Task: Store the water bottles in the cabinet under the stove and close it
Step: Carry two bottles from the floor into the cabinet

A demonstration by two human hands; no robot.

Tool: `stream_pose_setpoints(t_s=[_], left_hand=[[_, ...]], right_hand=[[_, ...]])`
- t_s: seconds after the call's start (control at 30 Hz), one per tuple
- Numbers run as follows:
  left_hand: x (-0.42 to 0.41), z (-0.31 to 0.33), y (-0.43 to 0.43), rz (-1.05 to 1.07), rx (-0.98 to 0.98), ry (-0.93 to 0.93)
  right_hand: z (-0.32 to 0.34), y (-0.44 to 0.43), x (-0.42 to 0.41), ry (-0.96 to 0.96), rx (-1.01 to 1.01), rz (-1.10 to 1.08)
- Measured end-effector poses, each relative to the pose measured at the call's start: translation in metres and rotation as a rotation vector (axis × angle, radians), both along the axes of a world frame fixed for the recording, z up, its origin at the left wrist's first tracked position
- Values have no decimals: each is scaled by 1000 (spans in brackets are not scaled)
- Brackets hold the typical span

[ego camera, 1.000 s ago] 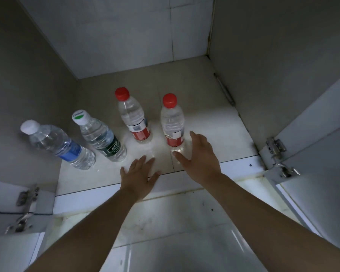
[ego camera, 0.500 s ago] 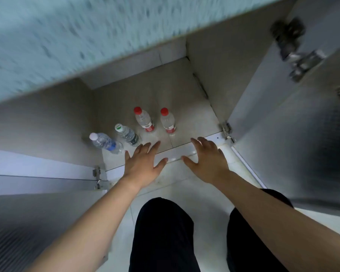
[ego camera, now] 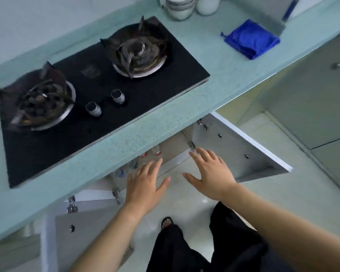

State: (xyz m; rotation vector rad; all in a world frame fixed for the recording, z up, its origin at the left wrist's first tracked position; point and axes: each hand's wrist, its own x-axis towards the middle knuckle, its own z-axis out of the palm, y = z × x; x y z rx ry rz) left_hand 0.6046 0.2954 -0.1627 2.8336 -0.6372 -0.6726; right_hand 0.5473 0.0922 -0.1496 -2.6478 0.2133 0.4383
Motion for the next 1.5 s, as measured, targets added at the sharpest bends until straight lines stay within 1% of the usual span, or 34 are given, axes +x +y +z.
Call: stream_pose_setpoints(t_s=[0.13, 0.27, 0.47, 0.7, 0.87, 1.07, 1.17, 1.3, 1.5], left_hand=[[10, 43, 0, -119, -50, -94], [15, 58, 0, -254, -138, -169], [-11, 70, -32, -580, -157, -146], [-91, 94, -86, -959, -216, -98], [-174, 115, -119, -1232, -277, -84], [-321, 134, -140, -1579, -366, -70], [-407, 141, -136, -1722, -420, -42], [-520, 140, -122, -1937, -438, -17], [-659, 141, -102, -2273, -431, 5]], right_hand=[[46, 10, -15, -101, -53, -74], [66, 27, -43, -138, -84, -241], [75, 43, -120, -118, -92, -626], [84, 62, -249, -73, -98, -1111], [98, 90, -346, -120, -125, -1421], [112, 150, -484, -193, -155, -1752], [118, 190, -555, -203, -174, -1913], [120, 244, -638, -192, -260, -2142], [120, 316, -714, -172, -292, -2460]])
